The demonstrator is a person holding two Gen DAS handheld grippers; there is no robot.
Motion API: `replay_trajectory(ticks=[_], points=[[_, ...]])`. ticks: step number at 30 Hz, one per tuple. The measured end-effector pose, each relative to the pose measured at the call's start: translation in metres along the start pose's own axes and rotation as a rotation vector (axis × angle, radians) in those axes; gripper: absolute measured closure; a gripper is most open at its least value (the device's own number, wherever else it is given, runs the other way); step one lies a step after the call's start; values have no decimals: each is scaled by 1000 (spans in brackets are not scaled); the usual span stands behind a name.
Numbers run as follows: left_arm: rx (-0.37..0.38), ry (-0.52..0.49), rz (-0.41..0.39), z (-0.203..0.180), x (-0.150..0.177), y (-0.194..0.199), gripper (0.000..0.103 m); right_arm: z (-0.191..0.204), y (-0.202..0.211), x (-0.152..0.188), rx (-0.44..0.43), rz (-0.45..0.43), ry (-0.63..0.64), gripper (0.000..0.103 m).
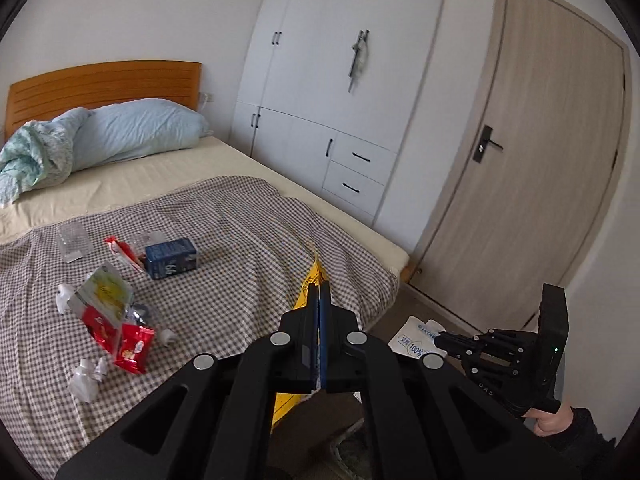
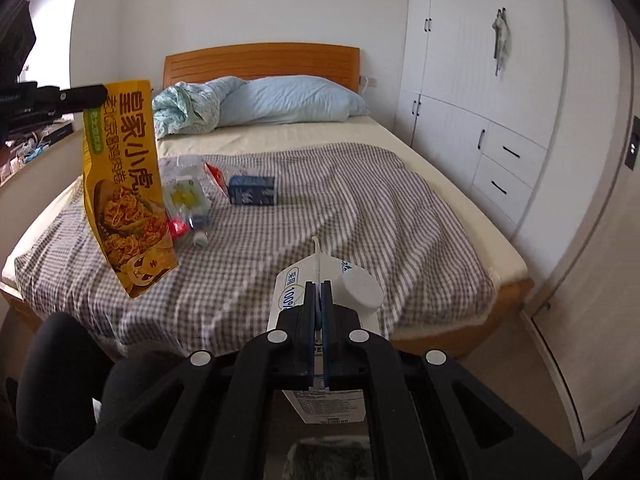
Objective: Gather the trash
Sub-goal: 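Carry both items to the green trash bag and open both tools to drop them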
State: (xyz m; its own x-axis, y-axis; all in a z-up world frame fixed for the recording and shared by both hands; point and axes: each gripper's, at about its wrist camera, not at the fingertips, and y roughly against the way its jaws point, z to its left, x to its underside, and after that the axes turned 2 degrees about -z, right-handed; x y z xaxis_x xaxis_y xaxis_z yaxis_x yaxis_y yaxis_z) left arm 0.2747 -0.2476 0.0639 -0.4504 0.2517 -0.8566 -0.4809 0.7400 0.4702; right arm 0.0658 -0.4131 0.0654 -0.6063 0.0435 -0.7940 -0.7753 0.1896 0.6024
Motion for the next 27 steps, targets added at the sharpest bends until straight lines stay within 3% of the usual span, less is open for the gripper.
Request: replay_trajectory(ticks=[6,11,18,24,27], points=[[38,-54,144,-51,60,-72,103,-25,-13,116,66,170,-53,100],[100,-49,288,-78,104,-136,103,-45,-39,197,54,287,-146,100],[201,-77,459,-116,163,-221,103,-54,-80,296,72,365,-247,100],[283,-162,583,-159,217,-283,103,-57,-101,382,35,553,-406,100],[323,-193,644,-175,237,-308,103,-53,-84,395,-2,528,-434,99]])
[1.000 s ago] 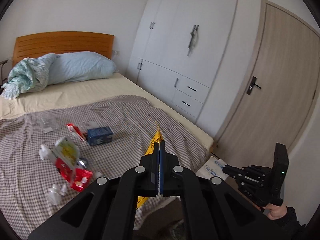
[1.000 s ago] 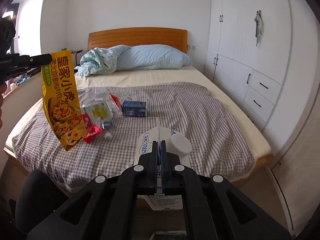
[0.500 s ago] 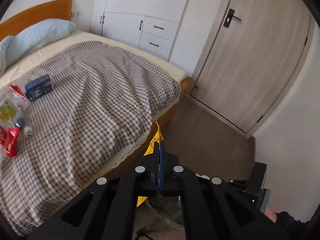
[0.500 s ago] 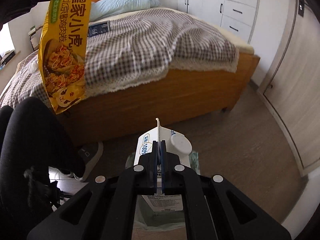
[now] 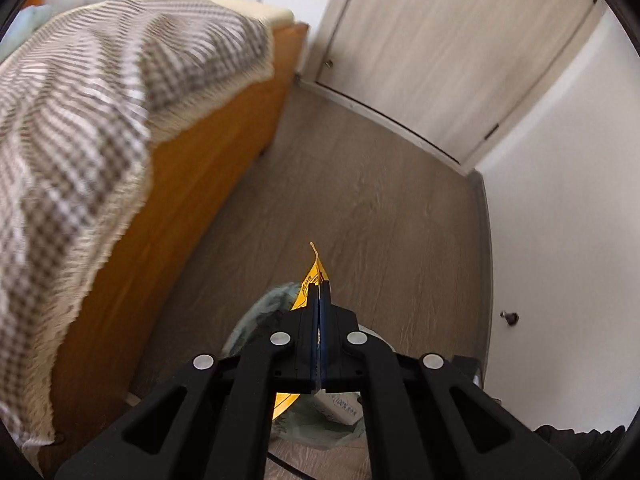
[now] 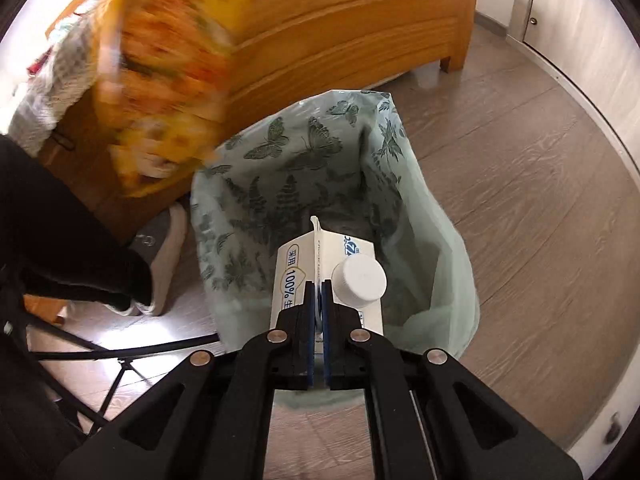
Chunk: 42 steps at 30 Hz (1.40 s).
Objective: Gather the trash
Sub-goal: 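Carry both items to the green trash bag and open both tools to drop them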
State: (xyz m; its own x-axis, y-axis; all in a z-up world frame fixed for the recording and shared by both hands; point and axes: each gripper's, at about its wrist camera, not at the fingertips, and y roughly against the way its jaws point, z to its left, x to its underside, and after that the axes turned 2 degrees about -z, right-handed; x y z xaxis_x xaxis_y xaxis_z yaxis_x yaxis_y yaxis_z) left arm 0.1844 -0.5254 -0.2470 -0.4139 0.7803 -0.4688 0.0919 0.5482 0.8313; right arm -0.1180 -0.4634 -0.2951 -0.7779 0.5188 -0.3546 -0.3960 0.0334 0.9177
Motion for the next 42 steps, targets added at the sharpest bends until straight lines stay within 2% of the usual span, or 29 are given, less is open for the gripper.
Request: replay_trajectory(ticks=[4,7,11,14,16,19,24,26,27,28,31,34,36,38,40,41,42], points=[[35,-7,35,-6,1,-32,103,5,6,13,-54,46,32,98],[21,-9,62,-4,7,-53,103,14,10,19,-62,82,93,98],[0,8,96,2,20,-74,103,27,15,31,-6,80,246,98],[-21,52,92,12,28,-83,103,35,19,32,-23,94,319,99],[-8,114,94,19,32,-86,103,37,25,31,-32,93,378,100],[-8,159,53,25,35,-90,103,34,13,31,-60,156,389,99],[-32,227,32,37,40,-93,103,18,-14,39,-28,265,326,98],[-46,227,34,39,41,-94,103,14,-11,37,-30,247,279,83],[-50,230,30,39,43,-94,103,13,-9,38,-31,232,256,68],[-40,246,19,41,42,-95,103,11,-7,37,-27,221,240,58],[-22,268,-10,45,43,-94,103,9,-1,35,-27,186,209,57],[-104,185,21,40,45,-103,103,8,5,31,-31,157,186,57],[-166,173,94,42,52,-114,87,9,8,23,-31,148,186,57],[-201,169,174,46,63,-123,85,9,10,18,-18,137,187,57],[-237,164,244,49,68,-125,75,8,12,14,-9,126,180,57],[-241,166,253,50,69,-122,69,7,13,12,-4,120,174,57],[-245,164,249,50,68,-117,69,8,15,10,1,114,169,57]])
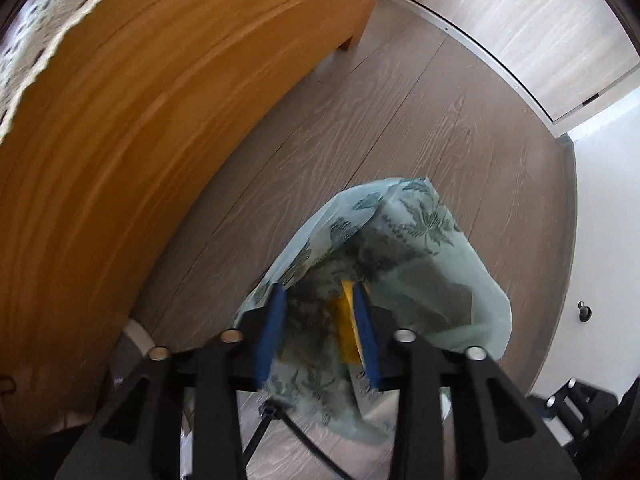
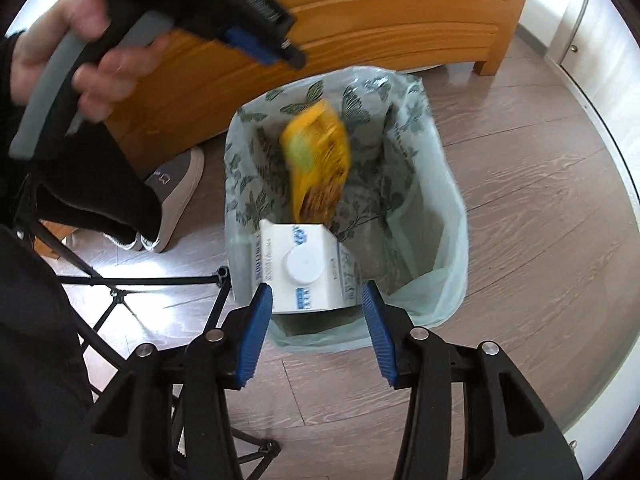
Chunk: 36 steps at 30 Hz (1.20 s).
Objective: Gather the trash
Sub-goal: 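Carry both items to the green trash bag and open both tools to drop them, then move both tools back over the bed toward the plastic bags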
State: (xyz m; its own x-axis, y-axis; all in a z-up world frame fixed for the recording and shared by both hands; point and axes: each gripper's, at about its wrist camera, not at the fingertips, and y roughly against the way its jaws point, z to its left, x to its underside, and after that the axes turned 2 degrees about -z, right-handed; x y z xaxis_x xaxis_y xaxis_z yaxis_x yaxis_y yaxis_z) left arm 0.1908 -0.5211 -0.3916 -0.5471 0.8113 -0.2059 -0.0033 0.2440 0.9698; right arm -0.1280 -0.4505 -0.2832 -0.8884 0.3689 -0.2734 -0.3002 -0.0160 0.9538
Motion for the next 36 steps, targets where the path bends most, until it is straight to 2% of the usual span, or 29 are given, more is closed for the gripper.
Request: replay_trajectory(ticks=[3,6,9,12,14,18,20,24,26,28,30,33,36], points=[[-33,-1,-23,7,-1,18,62,-5,3,-4,15,-4,-30,57],[-31,26,-69,15,1,41,54,-10,10,-7,26,-14,-45,57],[-90,9,-155,22,3,69,52,-9,20,-14,47,-26,-37,57],[-76,40,-258,33,2,98,52,-9,30,-23,63,-33,-27,57],[-94,33,-327,38,-2,116,52,-5,36,-30,82,-33,-14,57],[-56,21,-364,57,-15,148,50,2,52,-52,115,-43,3,57],[-33,23,-398,67,-17,157,46,6,61,-68,120,-56,9,55],[-12,36,-433,101,-14,190,45,19,78,-107,151,-80,41,54],[6,63,-428,119,-9,208,44,30,89,-128,176,-101,82,54],[4,64,-420,134,2,227,38,43,100,-150,188,-132,116,50],[12,58,-448,142,14,246,36,58,111,-173,197,-172,145,47],[-4,70,-508,166,33,276,31,85,124,-207,201,-236,190,44],[-44,132,-565,202,47,304,29,118,135,-240,198,-308,219,44]])
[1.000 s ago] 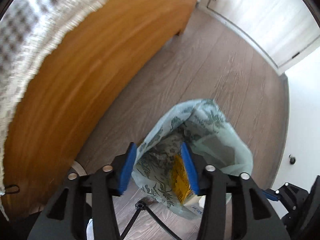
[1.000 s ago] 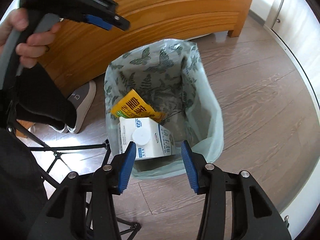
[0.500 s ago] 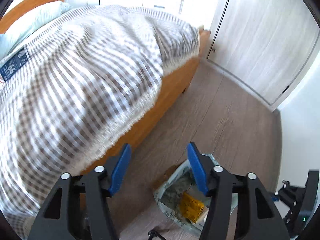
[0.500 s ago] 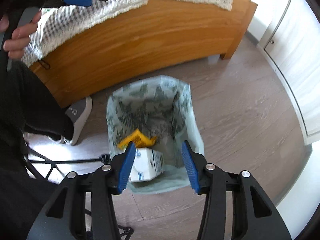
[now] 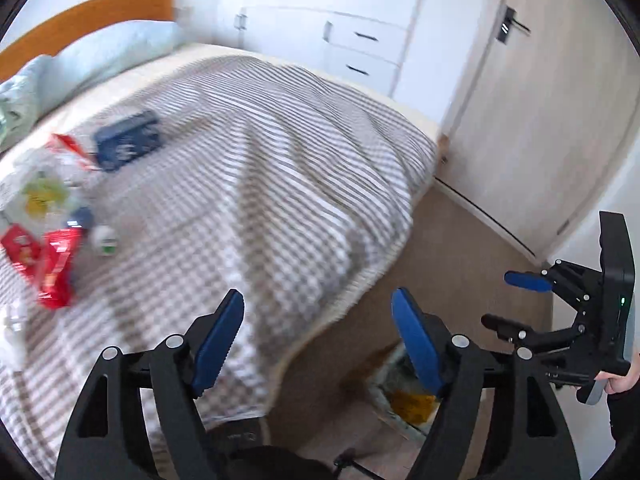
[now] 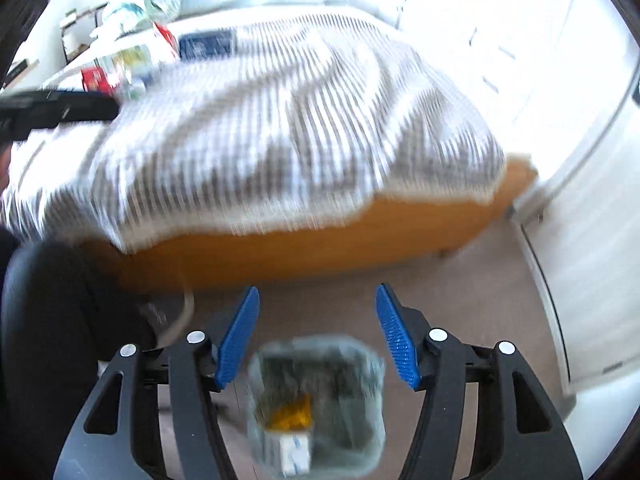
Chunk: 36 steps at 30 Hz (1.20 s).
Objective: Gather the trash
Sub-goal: 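Move both tools back over the bed toward the plastic bags, then grasp the white plastic bags with the left tool while the right tool grasps a paper leaflet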
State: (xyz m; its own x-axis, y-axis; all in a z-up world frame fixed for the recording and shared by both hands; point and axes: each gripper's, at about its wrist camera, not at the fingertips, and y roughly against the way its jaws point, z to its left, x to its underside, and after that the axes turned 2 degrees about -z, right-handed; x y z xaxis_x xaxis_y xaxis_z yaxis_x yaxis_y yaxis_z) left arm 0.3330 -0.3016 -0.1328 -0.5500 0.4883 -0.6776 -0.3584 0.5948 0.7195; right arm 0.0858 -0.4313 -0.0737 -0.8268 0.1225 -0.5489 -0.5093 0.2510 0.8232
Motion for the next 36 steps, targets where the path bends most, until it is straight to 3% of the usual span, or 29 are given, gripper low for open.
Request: replay_trajectory(ticks=[4,8,10,14,16,19,23,25,26,28,32,34,36], points=[[-65,105,-77,65,-3,39,27,34,5,-53,-41,-100,10,44],[-260,219,-143,142,11,76,22,76,2,-104,-83,-181,32,44],[-352,299,-151,182,27,88,22,102,0,-127,-119,-221,63,44],[-417,474,-114,252,61,91,22,155,-11,-166,-196,-273,144,44],[-408,545,-94,280,71,88,22,181,-17,-181,-228,-286,175,44],[-317,626,-95,305,80,79,23,214,-30,-198,-270,-288,204,44],[-238,777,-19,330,87,49,24,246,-45,-211,-330,-277,219,44],[-230,789,14,328,87,35,54,259,-50,-215,-343,-274,225,44],[-230,765,27,326,85,31,78,264,-52,-219,-347,-278,225,44],[-230,743,3,324,80,39,90,273,-56,-225,-358,-282,221,44],[-266,836,-187,350,61,81,93,290,-65,-239,-363,-285,234,44],[-331,826,-272,369,45,97,93,302,-70,-247,-375,-281,245,44],[-414,801,-299,384,37,98,93,321,-79,-255,-383,-268,276,44]])
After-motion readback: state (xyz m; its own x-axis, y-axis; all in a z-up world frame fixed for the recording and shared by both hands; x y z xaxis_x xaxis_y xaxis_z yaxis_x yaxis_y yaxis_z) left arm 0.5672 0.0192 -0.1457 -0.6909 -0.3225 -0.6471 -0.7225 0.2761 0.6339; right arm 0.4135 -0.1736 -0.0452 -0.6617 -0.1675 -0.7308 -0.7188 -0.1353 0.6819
